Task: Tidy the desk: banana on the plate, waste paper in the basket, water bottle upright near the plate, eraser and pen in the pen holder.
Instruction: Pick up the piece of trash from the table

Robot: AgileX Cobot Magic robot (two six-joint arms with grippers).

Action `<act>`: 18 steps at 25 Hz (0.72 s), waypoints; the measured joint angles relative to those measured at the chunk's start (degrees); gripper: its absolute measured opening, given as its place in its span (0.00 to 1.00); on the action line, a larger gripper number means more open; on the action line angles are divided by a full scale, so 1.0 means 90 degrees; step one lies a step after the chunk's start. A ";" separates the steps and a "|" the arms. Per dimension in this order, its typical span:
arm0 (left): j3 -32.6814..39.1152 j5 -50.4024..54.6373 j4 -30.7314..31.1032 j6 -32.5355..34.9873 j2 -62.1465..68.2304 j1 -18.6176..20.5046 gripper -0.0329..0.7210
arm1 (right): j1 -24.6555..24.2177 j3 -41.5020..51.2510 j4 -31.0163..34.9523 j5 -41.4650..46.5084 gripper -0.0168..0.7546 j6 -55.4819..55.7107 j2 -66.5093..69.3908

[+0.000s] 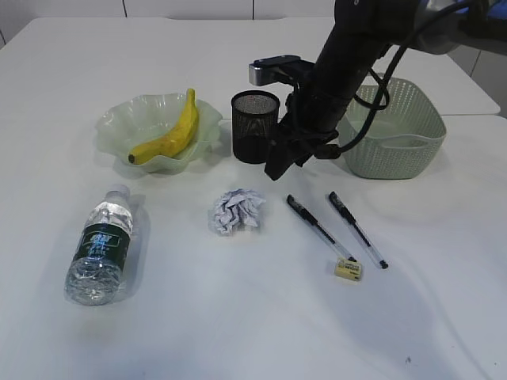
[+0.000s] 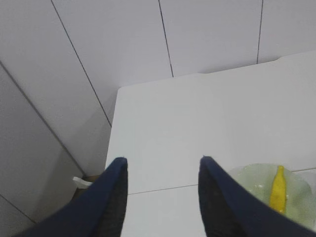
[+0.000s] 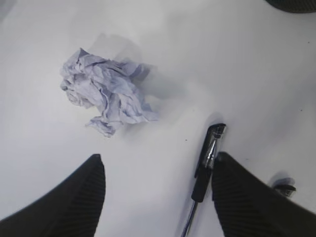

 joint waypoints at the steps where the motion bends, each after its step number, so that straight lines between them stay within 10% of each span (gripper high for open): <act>1: 0.0000 0.0000 -0.0048 0.0000 0.0000 0.0000 0.48 | 0.0000 0.0000 0.0053 0.0000 0.67 0.0026 0.0017; 18: 0.0000 0.0011 -0.0322 -0.0005 0.0000 0.0000 0.48 | 0.0127 0.0000 0.0980 -0.0369 0.67 -0.0776 0.0126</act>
